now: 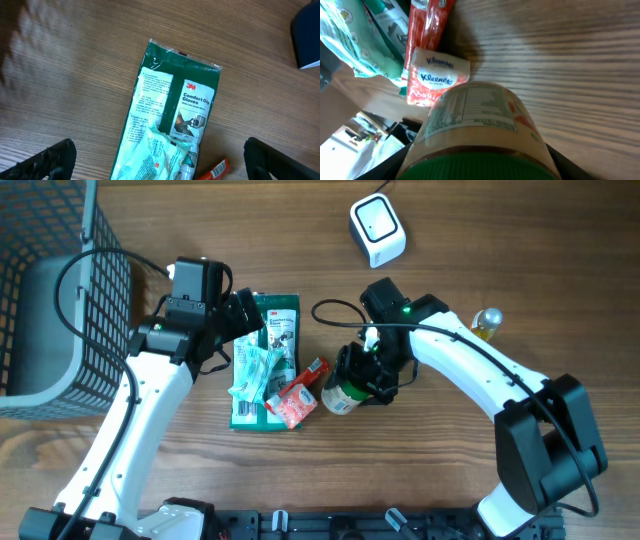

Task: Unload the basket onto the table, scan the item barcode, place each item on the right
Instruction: 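Carry the jar up to the white scanner and hold its label there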

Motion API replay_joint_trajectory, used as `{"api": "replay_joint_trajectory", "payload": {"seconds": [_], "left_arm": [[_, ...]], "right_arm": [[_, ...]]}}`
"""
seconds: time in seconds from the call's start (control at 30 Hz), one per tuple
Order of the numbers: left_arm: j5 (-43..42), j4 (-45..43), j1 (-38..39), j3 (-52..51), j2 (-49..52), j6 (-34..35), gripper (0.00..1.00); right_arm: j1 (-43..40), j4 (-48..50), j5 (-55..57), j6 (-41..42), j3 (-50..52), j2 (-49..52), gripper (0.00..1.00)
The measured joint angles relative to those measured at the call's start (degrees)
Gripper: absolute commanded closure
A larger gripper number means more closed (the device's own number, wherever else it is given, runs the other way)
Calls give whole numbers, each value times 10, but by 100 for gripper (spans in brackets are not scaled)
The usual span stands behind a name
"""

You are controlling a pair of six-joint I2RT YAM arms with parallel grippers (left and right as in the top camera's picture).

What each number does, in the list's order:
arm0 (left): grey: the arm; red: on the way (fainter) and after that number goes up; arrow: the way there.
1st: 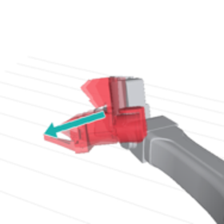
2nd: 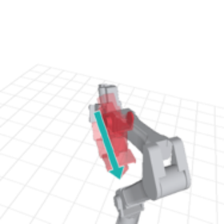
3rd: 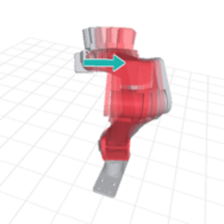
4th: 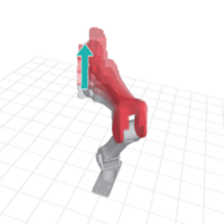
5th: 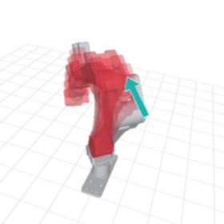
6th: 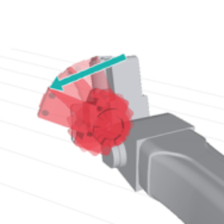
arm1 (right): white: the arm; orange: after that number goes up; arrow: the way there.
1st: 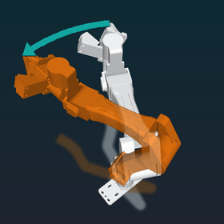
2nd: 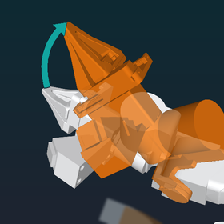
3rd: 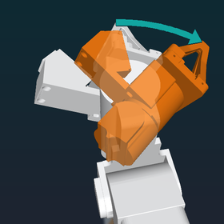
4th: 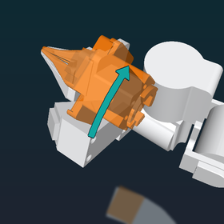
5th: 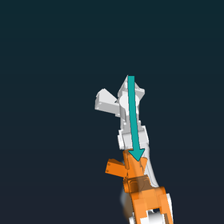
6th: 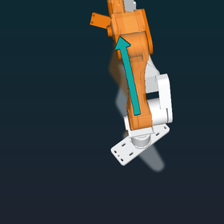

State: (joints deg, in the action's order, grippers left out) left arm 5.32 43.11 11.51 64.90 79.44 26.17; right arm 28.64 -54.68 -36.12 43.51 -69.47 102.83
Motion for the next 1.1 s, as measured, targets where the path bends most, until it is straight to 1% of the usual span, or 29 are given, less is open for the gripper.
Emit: {"api": "replay_joint_trajectory", "payload": {"seconds": [0.37,0.6,0.63,0.7,0.73,0.77,0.83,0.9,0.93,1.1], "left_arm": [[0,0,0,0,0,0,0],[0,0,0,0,0,0,0],[0,0,0,0,0,0,0],[0,0,0,0,0,0,0],[0,0,0,0,0,0,0],[0,1,0,0,0,0,0],[0,0,0,0,0,0,0],[0,0,0,0,0,0,0],[0,0,0,0,0,0,0],[0,0,0,0,0,0,0]], "right_arm": [[0,30,9,-37,0,0,96],[-2,18,65,-50,-5,0,96],[-3,-2,73,-57,-19,0,96],[-9,-76,100,-77,-73,-1,95],[-12,-134,118,-96,-116,-1,95],[-14,-156,125,-109,-140,-2,95],[-18,-214,148,-155,-225,-3,95],[-19,-209,165,-205,-298,-6,95],[-19,-197,181,-220,-317,-8,95],[-18,-76,344,-254,-326,-11,96]]}}
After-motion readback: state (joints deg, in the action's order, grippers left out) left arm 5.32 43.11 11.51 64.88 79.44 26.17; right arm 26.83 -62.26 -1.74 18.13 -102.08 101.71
